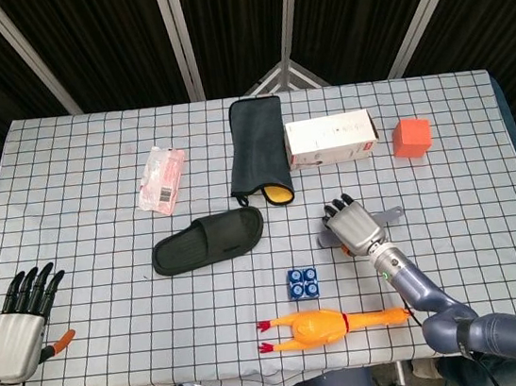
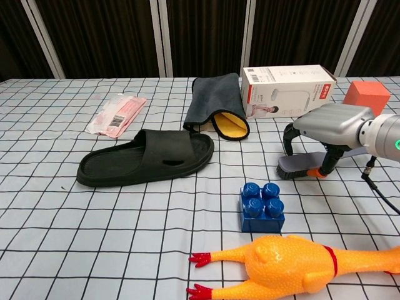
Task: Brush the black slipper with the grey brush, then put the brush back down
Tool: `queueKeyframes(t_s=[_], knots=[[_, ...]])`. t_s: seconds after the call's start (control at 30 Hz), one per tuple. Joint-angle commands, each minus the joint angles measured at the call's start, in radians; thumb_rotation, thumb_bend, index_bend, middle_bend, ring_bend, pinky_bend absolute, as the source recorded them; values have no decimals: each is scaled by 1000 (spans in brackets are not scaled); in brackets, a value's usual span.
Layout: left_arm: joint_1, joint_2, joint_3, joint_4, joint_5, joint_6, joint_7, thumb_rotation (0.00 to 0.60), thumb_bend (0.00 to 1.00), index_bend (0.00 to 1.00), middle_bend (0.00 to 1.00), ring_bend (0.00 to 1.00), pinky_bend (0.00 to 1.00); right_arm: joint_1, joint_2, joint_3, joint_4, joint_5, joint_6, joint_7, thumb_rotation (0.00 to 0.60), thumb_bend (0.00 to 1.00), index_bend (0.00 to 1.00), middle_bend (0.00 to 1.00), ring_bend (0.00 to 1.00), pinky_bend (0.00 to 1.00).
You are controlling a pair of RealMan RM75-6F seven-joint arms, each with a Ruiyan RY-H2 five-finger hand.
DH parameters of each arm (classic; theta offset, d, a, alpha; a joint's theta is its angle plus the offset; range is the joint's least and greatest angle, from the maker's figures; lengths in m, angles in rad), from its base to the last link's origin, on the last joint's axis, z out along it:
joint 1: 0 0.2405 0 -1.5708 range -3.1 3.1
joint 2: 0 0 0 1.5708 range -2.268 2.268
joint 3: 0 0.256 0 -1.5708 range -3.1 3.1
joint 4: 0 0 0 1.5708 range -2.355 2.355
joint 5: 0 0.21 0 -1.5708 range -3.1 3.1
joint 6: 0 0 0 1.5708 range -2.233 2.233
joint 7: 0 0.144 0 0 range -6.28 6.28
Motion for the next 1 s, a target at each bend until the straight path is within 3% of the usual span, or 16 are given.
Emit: queueKeyframes(t_s=[0.03, 0.4, 0.53, 0.77, 0.9, 1.0], knots=[[0, 1, 0, -1, -2, -1, 0, 570, 123, 0, 4, 0, 33, 2, -3, -3, 2, 3, 4, 2, 600, 349, 403, 243, 192, 166], [1, 5, 2, -5, -1, 4, 0, 571, 123, 0, 5, 0, 33, 14, -17, -15, 15, 4, 10, 13, 600, 350, 422, 273, 211, 185], [1, 7, 3, -6, -1, 5, -3, 571, 123, 0, 5, 0, 33, 18, -22, -18, 19, 4, 15, 14, 600, 353, 496, 368, 304, 239], [2, 9, 4, -6, -1, 8, -6, 572, 123, 0, 5, 0, 33, 26, -28, -26, 25, 13, 15, 13, 600, 362, 548, 401, 338, 331], [2, 9, 5, -5, 1, 8, -6, 571, 133, 0, 5, 0, 33, 28, -28, -29, 22, 7, 24, 13, 600, 462, 583, 432, 369, 415], [-2, 7, 11, -4, 9, 3, -5, 569, 207, 0, 8, 0, 33, 25, -25, -33, 12, -11, 34, 24, 600, 565, 609, 459, 410, 484]])
